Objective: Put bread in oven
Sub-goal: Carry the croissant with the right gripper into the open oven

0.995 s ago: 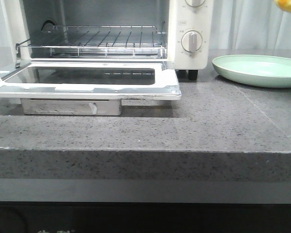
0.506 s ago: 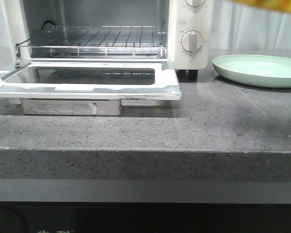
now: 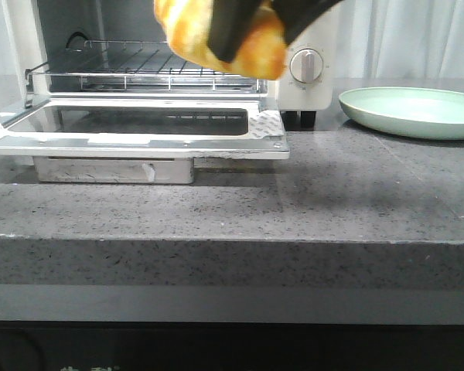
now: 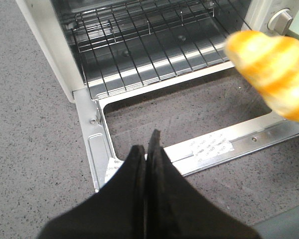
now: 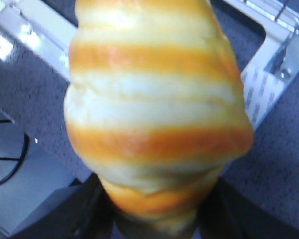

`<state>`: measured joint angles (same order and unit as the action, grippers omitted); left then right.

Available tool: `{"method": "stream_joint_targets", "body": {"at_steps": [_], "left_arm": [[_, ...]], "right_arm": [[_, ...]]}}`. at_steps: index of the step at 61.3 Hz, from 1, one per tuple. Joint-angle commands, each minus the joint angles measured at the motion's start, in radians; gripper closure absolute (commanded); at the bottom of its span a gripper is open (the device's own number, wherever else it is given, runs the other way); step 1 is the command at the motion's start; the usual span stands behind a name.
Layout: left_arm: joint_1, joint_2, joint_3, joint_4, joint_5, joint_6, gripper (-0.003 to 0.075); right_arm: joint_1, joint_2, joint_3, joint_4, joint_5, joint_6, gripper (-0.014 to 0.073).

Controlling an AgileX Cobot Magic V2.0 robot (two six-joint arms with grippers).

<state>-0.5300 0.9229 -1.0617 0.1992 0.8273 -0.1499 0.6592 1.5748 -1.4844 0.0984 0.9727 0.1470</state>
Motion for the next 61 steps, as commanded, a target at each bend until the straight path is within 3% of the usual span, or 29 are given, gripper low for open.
{"method": "stream_joint_targets", "body": {"at_steps": [1,23,50,56,61], "left_arm": [[-0.004,-0.006,-0.026,0.013,-0.071,-0.008,0.0741],[-0.004,-0.006,-0.026,0.013,-0.071,-0.008,0.0741],[-0.004,-0.006,-0.026,0.013,-0.07,-0.008,0.0741],[-0.004,-0.006,-0.026,0.013,-0.07,-0.008,0.0741],[-0.004,-0.006,-0.026,0.013,-0.07,-0.008,0.0741]], "right_arm": [[0.002,0.019,-0.101,-0.017,-0.065,0.045,0.0452],[-0.026,0.23,-0.35,-0.061,-0.084,0.134,0.0451],[-0.064,0.336,-0.466,-0.106,-0.126,0.179,0.0447],[-0.065,0.336,-0.466,-0.106,-0.141,0.179,0.0382],[-0.065,0.335,-0.466,-0.105,-0.152,0.179,0.0261]]}}
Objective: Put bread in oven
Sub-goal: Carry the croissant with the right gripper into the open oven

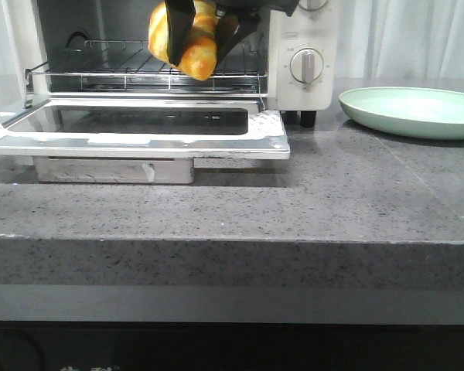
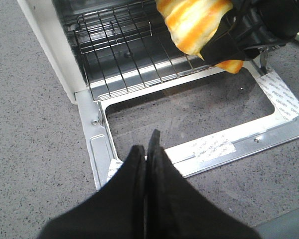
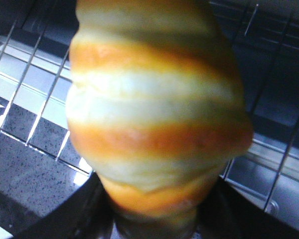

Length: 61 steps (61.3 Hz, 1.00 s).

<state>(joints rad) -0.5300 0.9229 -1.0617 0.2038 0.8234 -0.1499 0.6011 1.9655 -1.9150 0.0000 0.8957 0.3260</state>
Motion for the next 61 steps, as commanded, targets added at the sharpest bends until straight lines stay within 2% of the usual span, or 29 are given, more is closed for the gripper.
{"method": "stream_joint_targets", "body": {"at_steps": [1,8,15,36,46,61], "left_arm": [[-0.004,-0.006,-0.026,0.008,-0.066,-0.008,0.0741],[-0.004,-0.006,-0.026,0.008,-0.066,-0.008,0.0741],[-0.004,-0.006,-0.026,0.008,-0.066,-0.008,0.0741],[-0.004,-0.006,-0.026,0.008,-0.059,-0.008,0.0741],[-0.004,-0.006,-0.026,0.008,-0.059,-0.008,0.0741],[-0.004,-0.006,-0.026,0.008,-0.059,-0.008,0.0741]], "right_arm": [[-0.007,-0.056,-0.035,-0.007,-0.075,0.0,0.0238],[-0.006,-0.059,-0.035,0.0,-0.075,0.0,0.0084],[-0.005,-0.061,-0.035,0.009,-0.068,0.0,0.003],[0.006,-0.094,-0.035,0.01,-0.022,-0.001,0.0031],[0.017,-0.1,-0.035,0.0,0.047,-0.001,0.0031],[0.06,-0.123,-0.034,-0.091,0.18,-0.008,0.0031]]}}
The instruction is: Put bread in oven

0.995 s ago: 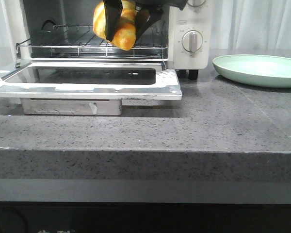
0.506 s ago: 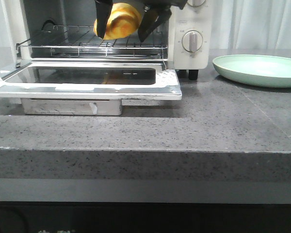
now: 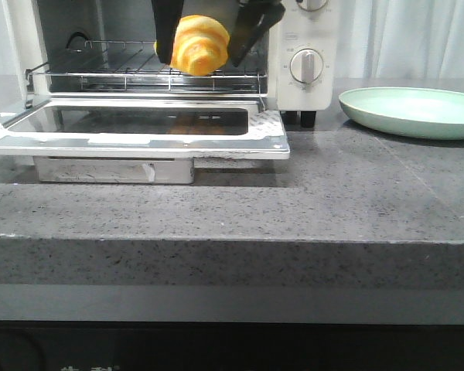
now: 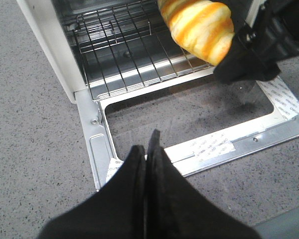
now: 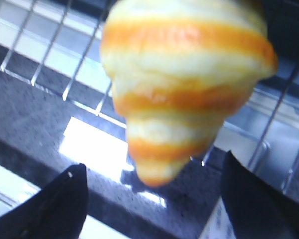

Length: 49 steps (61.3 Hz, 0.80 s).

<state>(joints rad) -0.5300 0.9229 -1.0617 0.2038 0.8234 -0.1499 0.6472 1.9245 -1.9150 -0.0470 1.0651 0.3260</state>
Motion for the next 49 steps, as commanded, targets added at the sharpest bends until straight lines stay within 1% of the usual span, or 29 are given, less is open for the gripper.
{"method": "stream_joint_targets", "body": {"at_steps": [1,12,17,23,32,39,49], "left_arm": [[-0.004,-0.006,-0.026,0.008,-0.059,-0.008,0.0741],[-0.004,-0.006,-0.026,0.008,-0.057,-0.008,0.0741],[-0.004,-0.006,-0.026,0.008,-0.053,-0.008,0.0741],[-0.004,-0.006,-0.026,0.008,-0.047,-0.008,0.0741],[-0.004,-0.006,-0.026,0.008,-0.042,-0.008,0.0741],[-0.004,-0.006,-0.026,0.008,-0.037,-0.008,0.0741],[-0.004,-0.006,-0.026,0.008,-0.03,-0.008,0.0741]], "right_arm": [[0.015,-0.087,-0.034,-0.049,0.018,-0.011,0.0031],[0.022,-0.149,-0.03,-0.059,0.115,-0.079,0.0031],[0.022,-0.2,-0.001,-0.064,0.121,-0.109,0.0031],[0.018,-0.288,0.078,-0.083,0.094,-0.114,0.0031],[-0.019,-0.446,0.266,-0.099,0.0,-0.114,0.0031],[-0.09,-0.571,0.429,-0.099,-0.072,-0.114,0.0031],[-0.22,-0.746,0.643,-0.099,-0.114,-0.116,0.0031]]}}
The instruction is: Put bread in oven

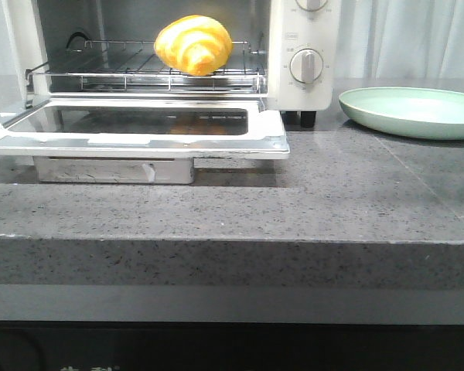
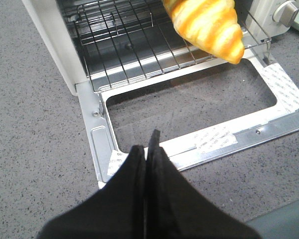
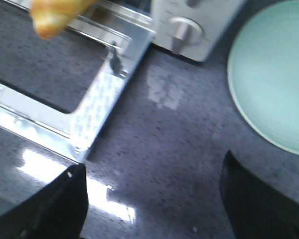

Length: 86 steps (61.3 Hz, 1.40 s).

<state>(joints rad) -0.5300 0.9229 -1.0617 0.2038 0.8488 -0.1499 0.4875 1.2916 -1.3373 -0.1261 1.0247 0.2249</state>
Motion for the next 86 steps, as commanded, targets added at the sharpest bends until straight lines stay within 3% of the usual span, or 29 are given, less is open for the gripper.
{"method": "stream_joint_targets", "body": {"at_steps": [1,19,31,48,73,78,86], "left_arm": [[-0.004,-0.006,-0.026,0.008,-0.056,-0.008,0.0741],[-0.004,-0.006,-0.026,0.016,-0.026,-0.04,0.0741],[-0.004,-0.041,-0.01,0.025,-0.001,-0.076,0.0741],[0.0,-0.214,0.129,0.027,-0.007,-0.103,0.0741],[0.0,-0.267,0.165,0.027,-0.014,-0.103,0.0741],[0.0,-0.267,0.165,0.027,-0.014,-0.103,0.0741],[0.0,-0.267,0.165,0.027,-0.014,-0.103,0.0741]], "right_arm": [[-0.078,-0.127,0.08,-0.02,-0.076,-0.015,0.0031],[-0.244,-0.393,0.305,-0.019,-0.111,-0.047,0.0031],[-0.245,-0.547,0.396,0.035,-0.112,-0.055,0.0031],[-0.245,-0.734,0.451,0.047,-0.076,-0.067,0.0031],[-0.245,-0.782,0.451,0.047,-0.047,-0.096,0.0037],[-0.245,-0.782,0.451,0.047,-0.043,-0.096,0.0095],[-0.245,-0.782,0.451,0.047,-0.04,-0.096,0.0333]]}}
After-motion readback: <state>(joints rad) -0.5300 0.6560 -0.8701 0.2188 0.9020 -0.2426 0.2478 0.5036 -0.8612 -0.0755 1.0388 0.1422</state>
